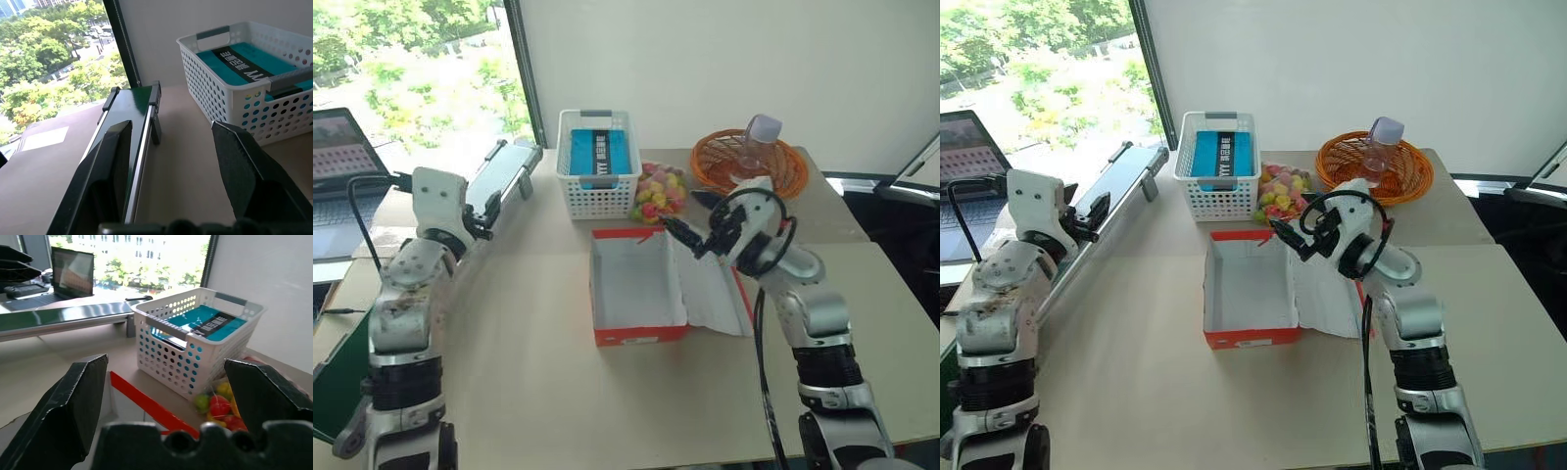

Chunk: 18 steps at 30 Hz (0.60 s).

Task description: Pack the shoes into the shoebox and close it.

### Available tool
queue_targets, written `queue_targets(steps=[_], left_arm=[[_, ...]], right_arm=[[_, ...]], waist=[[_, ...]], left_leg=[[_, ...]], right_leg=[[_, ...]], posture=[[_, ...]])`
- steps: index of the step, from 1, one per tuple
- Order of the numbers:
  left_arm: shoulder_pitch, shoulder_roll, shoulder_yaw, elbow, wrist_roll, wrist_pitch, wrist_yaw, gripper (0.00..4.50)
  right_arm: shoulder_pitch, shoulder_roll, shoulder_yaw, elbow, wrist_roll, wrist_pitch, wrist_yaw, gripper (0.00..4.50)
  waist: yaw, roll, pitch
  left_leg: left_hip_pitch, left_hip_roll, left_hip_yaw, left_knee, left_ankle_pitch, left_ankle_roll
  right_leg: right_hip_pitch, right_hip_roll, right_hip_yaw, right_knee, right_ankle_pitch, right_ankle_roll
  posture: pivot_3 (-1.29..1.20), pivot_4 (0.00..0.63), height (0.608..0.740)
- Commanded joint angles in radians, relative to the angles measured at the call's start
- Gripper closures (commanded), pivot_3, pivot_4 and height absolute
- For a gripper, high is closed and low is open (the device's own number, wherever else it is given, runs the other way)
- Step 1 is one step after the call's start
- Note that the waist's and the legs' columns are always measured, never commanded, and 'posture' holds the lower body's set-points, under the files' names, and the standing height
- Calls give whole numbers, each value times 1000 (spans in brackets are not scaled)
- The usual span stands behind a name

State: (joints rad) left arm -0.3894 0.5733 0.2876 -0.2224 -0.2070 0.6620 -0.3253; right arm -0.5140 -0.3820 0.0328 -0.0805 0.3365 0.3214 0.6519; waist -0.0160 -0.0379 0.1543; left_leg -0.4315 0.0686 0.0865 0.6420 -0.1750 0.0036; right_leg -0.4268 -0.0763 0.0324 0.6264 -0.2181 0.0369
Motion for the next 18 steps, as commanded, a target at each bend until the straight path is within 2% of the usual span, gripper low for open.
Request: queue_targets(steps=[1, 6, 18], left_arm=[[31, 50, 35, -43, 0, 56, -6, 1743], [67, 91, 91, -43, 1, 65, -2, 1743], [87, 86, 129, 37, 2, 25, 15, 1743]], right_arm=[[-25, -3, 16, -15, 3, -13, 40, 58], [-24, 7, 41, 5, -7, -22, 68, 58], [-46, 35, 65, 41, -32, -41, 80, 58]], waist=[[0, 0, 0], [-1, -2, 1], [1, -2, 1]], left_leg=[[0, 0, 0, 0, 0, 0], [0, 1, 0, 0, 0, 0], [-1, 1, 1, 0, -1, -2]], right_leg=[[0, 0, 0, 0, 0, 0], [-2, 0, 0, 1, 0, -1], [-3, 0, 0, 1, 0, -2]], posture=[[0, 150, 740], [0, 150, 740], [0, 150, 740]])
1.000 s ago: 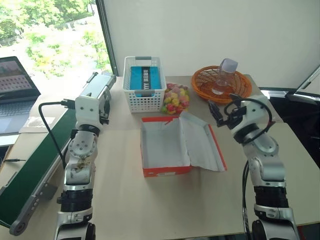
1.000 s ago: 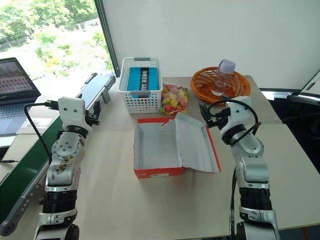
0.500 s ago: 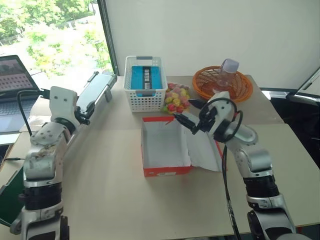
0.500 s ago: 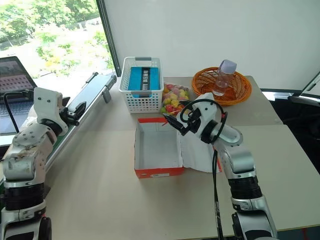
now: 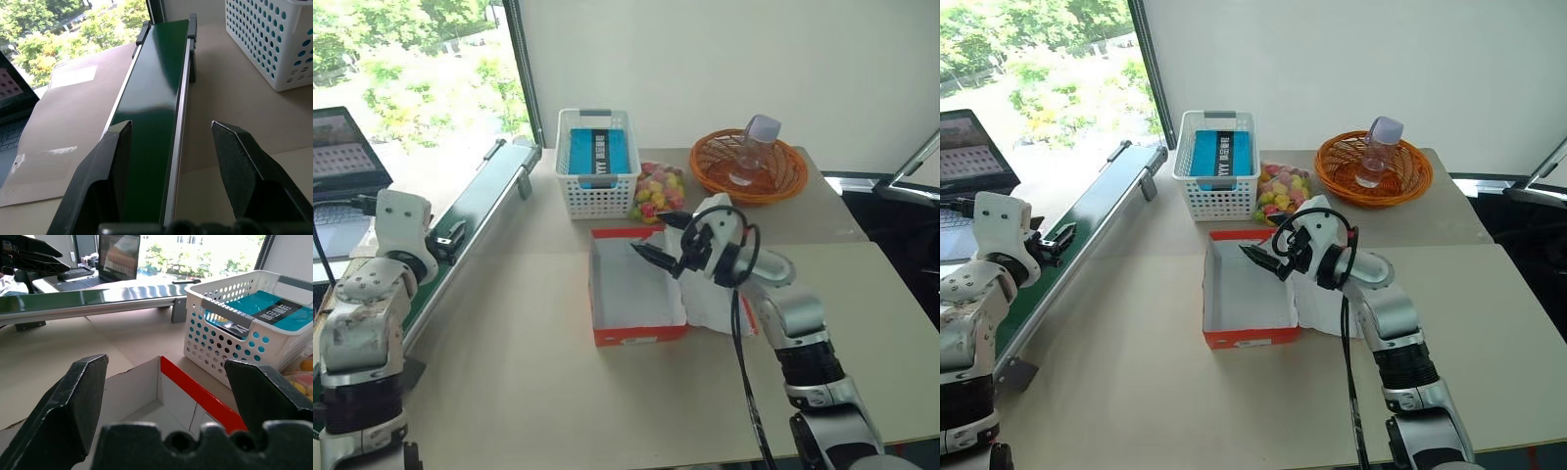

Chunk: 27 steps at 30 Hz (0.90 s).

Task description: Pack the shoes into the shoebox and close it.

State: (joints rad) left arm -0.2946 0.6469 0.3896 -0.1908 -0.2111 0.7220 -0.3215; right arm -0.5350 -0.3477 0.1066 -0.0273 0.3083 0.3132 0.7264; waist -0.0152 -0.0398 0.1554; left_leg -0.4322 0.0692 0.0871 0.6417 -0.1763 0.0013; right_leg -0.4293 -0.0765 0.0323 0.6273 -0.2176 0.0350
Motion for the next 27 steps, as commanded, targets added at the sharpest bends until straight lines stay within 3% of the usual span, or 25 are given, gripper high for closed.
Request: queue_targets(steps=[1, 17, 27], left_arm=[[-12, 12, 27, 11, 6, -38, 12, 1743], [-62, -33, -42, 65, 16, -102, 20, 1743], [5, -62, -20, 142, 21, -187, 34, 1743]], right_arm=[[-27, 2, -9, -10, -6, -33, 7, 58], [3, 0, -2, -43, -21, -8, 12, 58], [34, 29, 33, -72, 9, 50, 36, 58]], waist=[[0, 0, 0], [1, 0, 0], [-6, 0, 0]], left_leg=[[0, 0, 0, 0, 0, 0], [-1, 0, 0, 0, 0, 0], [-1, 0, 1, 0, 1, 2]], right_leg=[[0, 0, 0, 0, 0, 0], [-1, 0, 0, 0, 0, 0], [-1, 0, 0, 1, 0, 0]], posture=[[0, 150, 740], [0, 150, 740], [0, 150, 740]])
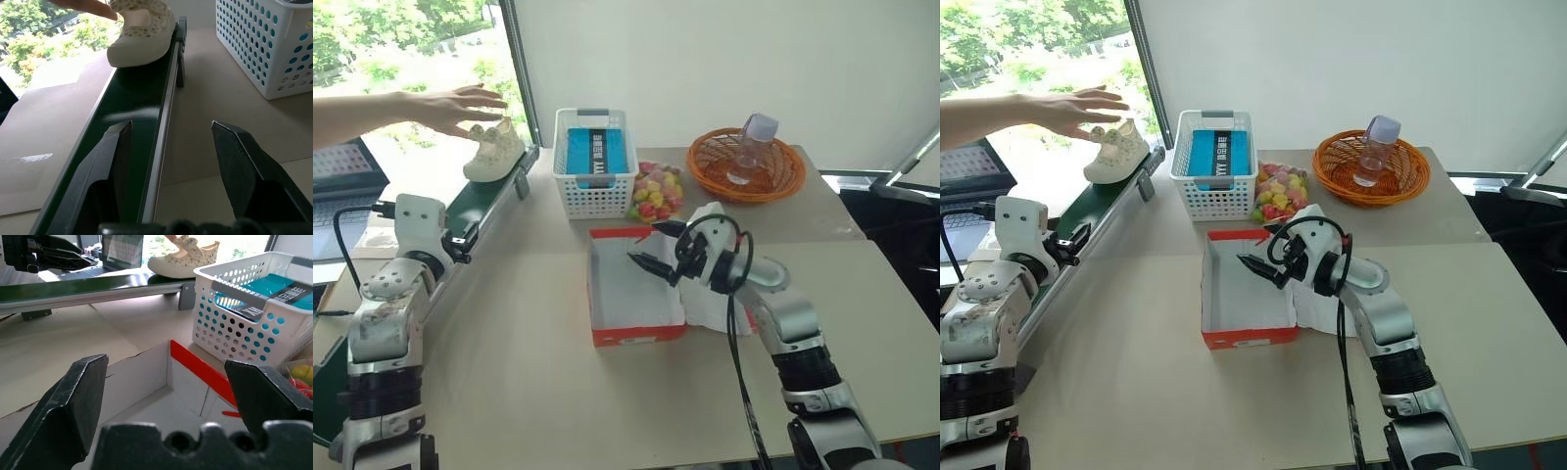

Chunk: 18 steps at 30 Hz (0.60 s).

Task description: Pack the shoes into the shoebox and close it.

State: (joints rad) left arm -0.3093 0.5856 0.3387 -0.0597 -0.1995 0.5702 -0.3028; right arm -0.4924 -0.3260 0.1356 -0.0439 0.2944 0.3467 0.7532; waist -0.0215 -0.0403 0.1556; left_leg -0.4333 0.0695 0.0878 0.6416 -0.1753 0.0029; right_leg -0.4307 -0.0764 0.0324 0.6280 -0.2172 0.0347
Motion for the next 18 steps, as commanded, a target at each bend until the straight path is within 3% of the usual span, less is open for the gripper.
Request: queue_targets(steps=[1, 9, 18], left_arm=[[26, 1, 35, 15, 9, -39, 18, 1743], [15, 58, 83, 70, -6, -55, 1, 1743], [-78, 183, 87, 328, -16, -178, -141, 1743]], right_arm=[[-10, 9, 8, -59, 25, 24, 11, 58], [-30, 23, 26, -83, 34, 65, 28, 58], [-41, 7, 39, -107, 38, 100, 69, 58]], waist=[[1, 0, 0], [7, -1, 0], [7, -1, 0]], left_leg=[[0, 0, 0, 0, 0, 0], [-4, 0, 0, 0, 0, 0], [-6, 0, 1, 0, 0, 0]], right_leg=[[0, 0, 0, 0, 0, 0], [-5, 0, 0, 1, 0, 0], [-7, 0, 0, 1, 0, -1]], posture=[[0, 150, 740], [0, 150, 740], [0, 150, 740]])
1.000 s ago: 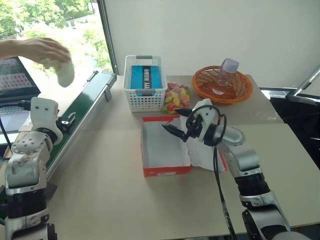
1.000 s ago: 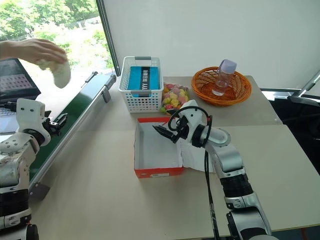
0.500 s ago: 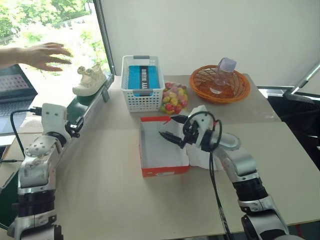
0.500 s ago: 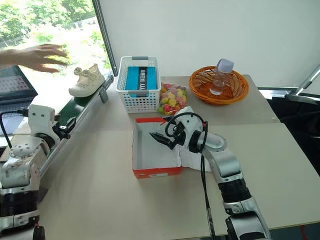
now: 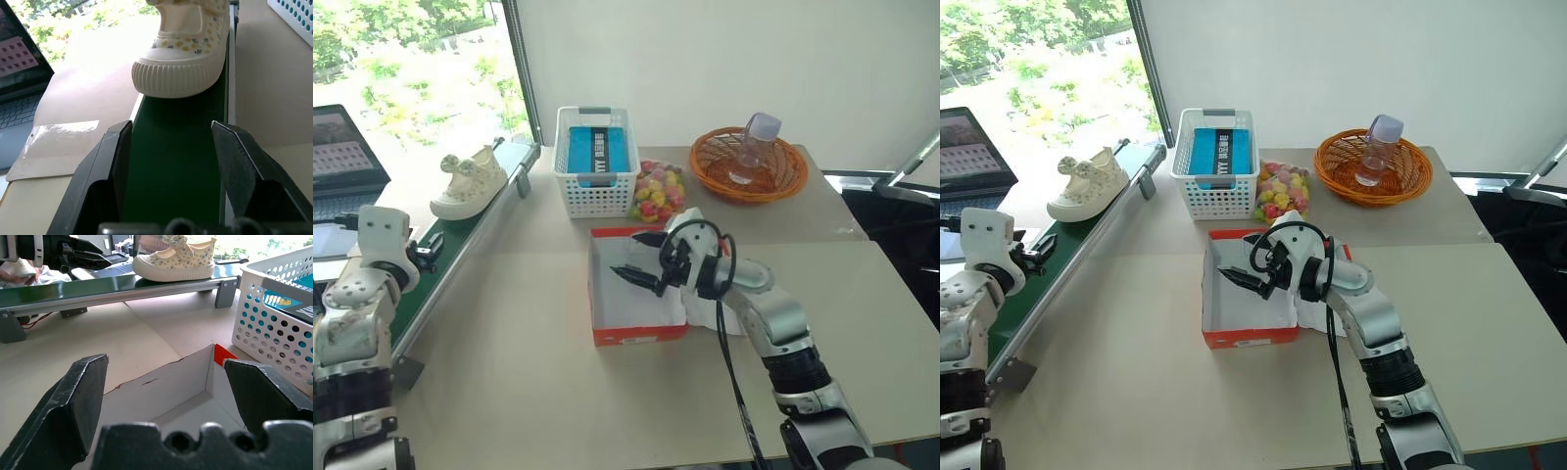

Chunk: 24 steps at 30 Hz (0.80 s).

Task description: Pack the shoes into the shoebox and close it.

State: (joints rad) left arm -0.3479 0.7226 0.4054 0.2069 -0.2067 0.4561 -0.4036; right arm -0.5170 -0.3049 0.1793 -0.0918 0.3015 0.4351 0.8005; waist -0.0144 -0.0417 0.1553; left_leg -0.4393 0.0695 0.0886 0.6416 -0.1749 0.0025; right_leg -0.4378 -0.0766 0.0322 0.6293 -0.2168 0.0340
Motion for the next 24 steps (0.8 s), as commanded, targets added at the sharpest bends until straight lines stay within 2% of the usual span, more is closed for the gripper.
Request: queue_targets(steps=[1, 3, 6, 9, 13, 18, 22, 24], left_arm=[[-57, 60, 16, 99, -8, -84, -62, 1743], [-96, 84, 9, 174, -9, -114, -97, 1743], [-130, 90, 19, 229, -38, -126, -144, 1042], [-140, 97, 15, 238, -52, -129, -180, 70], [-156, 104, 0, 273, -62, -89, -212, 70], [-214, 118, -21, 443, -49, -86, -230, 70], [-240, 121, -56, 508, -25, -94, -248, 70], [-246, 107, -60, 516, -31, -97, -255, 582]], right_arm=[[-15, -18, -3, -62, 31, 16, 28, 58], [-13, -25, -3, -68, 29, 21, 35, 58], [-9, -26, -4, -75, 25, 23, 34, 0], [-4, -28, -6, -83, 24, 26, 30, 0], [2, -32, -7, -91, 20, 28, 26, 0], [0, -42, -14, -94, 12, 27, 19, 0], [1, -54, -19, -100, 9, 28, 12, 0], [3, -60, -20, -103, 6, 28, 9, 0]], waist=[[0, 0, 0], [0, 0, 0], [0, -1, 0], [0, -1, 0], [0, -1, 0], [-1, -1, 0], [4, -1, -1], [6, -1, -1]], left_leg=[[0, 0, 0, 0, 0, 0], [-1, 0, 0, 0, 0, 0], [-1, 0, 0, 0, 0, 0], [-1, 0, 1, 0, 0, 0], [-1, 0, 1, 0, 0, 0], [-1, 0, 1, 0, 1, 0], [-1, 0, 0, 0, 1, 0], [-1, 0, 0, 0, 1, -1]], right_leg=[[0, 0, 0, 0, 0, 0], [-1, 0, 0, 0, 0, 0], [-1, 0, -1, 0, 0, 0], [-1, 0, -1, 0, 0, 0], [-1, 0, -1, 1, 0, 0], [-1, 0, -1, 1, 0, 0], [-1, 1, -1, 2, 0, 0], [0, 0, -1, 2, 0, 0]], posture=[[0, 150, 740], [0, 150, 740], [0, 150, 740], [0, 150, 740], [0, 150, 740], [0, 150, 740], [0, 150, 740], [0, 150, 740]])
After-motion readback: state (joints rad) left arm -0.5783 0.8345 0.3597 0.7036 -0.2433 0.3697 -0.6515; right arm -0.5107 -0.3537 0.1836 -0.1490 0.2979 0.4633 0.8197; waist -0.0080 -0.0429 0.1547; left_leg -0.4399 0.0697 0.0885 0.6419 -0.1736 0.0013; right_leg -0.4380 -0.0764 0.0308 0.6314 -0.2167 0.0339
